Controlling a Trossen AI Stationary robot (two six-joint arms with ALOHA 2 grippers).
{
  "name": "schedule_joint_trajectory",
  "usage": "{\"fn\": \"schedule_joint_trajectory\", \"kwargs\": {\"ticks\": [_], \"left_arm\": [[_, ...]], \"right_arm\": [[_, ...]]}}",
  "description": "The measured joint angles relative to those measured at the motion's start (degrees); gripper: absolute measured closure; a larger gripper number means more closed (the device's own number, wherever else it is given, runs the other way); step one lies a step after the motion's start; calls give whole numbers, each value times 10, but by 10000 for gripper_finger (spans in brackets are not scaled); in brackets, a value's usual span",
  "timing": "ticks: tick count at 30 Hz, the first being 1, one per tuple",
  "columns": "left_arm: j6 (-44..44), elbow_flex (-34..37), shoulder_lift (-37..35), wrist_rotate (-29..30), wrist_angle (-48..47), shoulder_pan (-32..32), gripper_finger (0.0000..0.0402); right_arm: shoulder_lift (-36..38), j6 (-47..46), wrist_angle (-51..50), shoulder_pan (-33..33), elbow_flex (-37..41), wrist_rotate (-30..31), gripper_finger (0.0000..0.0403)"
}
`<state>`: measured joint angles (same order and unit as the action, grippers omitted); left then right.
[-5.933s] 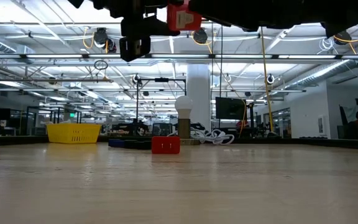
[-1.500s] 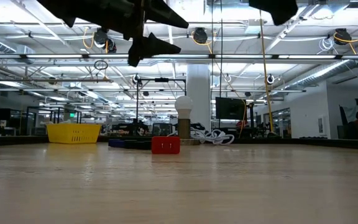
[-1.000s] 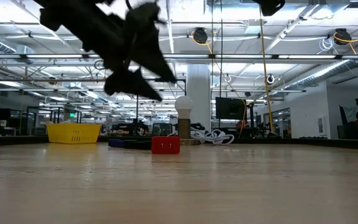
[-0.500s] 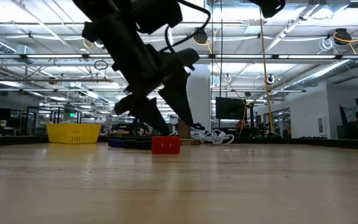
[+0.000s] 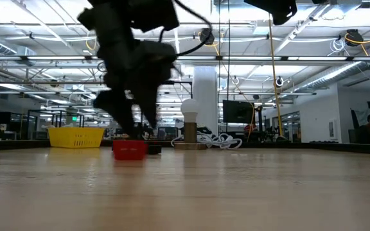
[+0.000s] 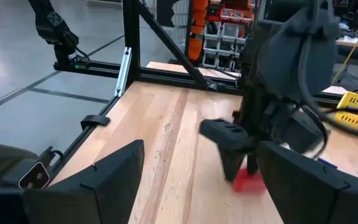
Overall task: Pick & Place Office items
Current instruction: Put the red charger adapter into the green bin
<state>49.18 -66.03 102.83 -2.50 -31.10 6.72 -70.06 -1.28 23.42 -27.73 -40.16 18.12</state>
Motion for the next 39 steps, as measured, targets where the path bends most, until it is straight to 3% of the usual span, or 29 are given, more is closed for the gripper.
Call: {"fn": "schedule_joint_trajectory", "kwargs": {"ticks": [7,11,16,18,24,31,35,39], "left_arm": [[125,0,-63,107,-120,21,131],[207,0,-64,126,-171,35,131],[187,0,-63,141,-264,29,131],[139,0,-63,160,-309,25,131],[-148,18,-63,220,-344,23,131],[-488,67,-64,179,-220,23,131],[-559,97,-68,145,-168,23,131],[-544,104,-68,142,-157,23,131]], "right_arm": [[0,5,9,0,0,0,106],[0,5,11,0,0,0,106],[0,1,11,0,0,-1,106],[0,-1,6,0,0,-1,106],[0,-2,3,0,0,-1,106],[0,0,3,0,0,-1,106],[0,0,3,0,0,-2,106],[0,0,3,0,0,-2,106]]}}
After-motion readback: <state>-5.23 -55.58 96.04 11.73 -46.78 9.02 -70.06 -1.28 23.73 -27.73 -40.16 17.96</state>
